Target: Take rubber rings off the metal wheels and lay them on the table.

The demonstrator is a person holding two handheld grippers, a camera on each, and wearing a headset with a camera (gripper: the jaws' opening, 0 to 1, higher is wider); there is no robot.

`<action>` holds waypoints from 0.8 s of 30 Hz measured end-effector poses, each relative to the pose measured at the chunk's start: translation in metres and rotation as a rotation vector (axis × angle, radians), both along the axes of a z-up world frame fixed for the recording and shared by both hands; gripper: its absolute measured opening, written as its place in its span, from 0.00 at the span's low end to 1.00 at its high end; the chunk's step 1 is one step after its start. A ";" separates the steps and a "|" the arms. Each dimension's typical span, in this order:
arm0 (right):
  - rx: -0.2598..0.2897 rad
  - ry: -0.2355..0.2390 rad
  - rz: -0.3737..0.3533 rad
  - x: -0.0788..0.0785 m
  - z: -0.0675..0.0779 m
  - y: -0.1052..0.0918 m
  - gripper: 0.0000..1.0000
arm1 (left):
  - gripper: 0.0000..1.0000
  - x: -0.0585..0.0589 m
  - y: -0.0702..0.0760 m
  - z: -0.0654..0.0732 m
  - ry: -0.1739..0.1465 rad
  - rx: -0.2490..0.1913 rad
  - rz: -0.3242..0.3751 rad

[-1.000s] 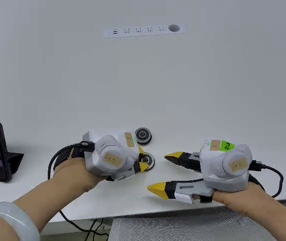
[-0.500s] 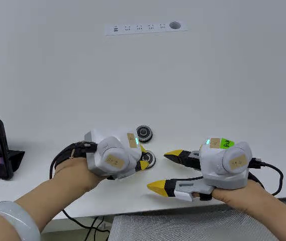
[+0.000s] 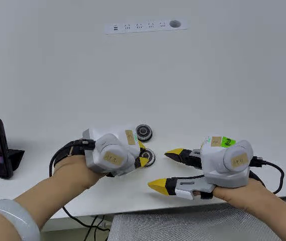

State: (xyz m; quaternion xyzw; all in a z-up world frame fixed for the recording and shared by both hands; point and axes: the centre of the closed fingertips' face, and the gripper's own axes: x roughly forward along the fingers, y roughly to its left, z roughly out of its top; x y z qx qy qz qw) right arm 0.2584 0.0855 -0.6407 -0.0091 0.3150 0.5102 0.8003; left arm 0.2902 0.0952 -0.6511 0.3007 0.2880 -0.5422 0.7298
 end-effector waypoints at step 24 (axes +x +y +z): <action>0.008 0.009 -0.001 0.001 0.000 0.001 0.55 | 0.15 -0.003 0.003 -0.004 0.067 0.002 0.020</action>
